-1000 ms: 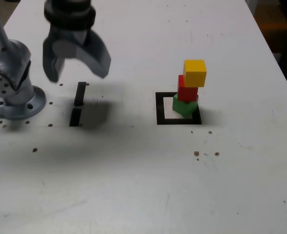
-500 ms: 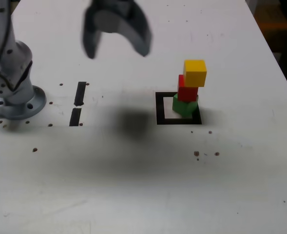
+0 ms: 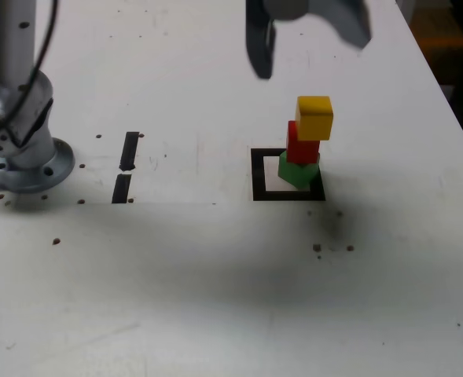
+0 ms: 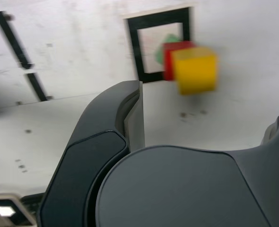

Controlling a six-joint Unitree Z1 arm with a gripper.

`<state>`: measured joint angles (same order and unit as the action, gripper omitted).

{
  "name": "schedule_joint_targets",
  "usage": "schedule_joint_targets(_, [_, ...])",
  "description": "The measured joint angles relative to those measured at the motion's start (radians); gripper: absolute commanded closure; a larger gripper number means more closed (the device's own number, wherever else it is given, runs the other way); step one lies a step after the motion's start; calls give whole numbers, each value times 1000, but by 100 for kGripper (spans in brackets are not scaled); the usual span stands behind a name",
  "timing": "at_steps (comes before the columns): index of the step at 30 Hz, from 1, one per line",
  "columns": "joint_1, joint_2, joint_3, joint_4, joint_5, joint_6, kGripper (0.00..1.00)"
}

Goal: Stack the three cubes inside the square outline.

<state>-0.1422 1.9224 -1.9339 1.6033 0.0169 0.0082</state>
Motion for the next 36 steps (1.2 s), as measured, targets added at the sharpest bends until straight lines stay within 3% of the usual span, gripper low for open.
schedule_joint_targets(16, [-6,155,-57,22,25,48,12])
schedule_joint_targets(26, [-5,213,-93,22,66,32,53])
schedule_joint_targets(32, [-5,233,-99,22,65,27,65])
schedule_joint_targets(36, [-5,243,-105,22,52,26,68])
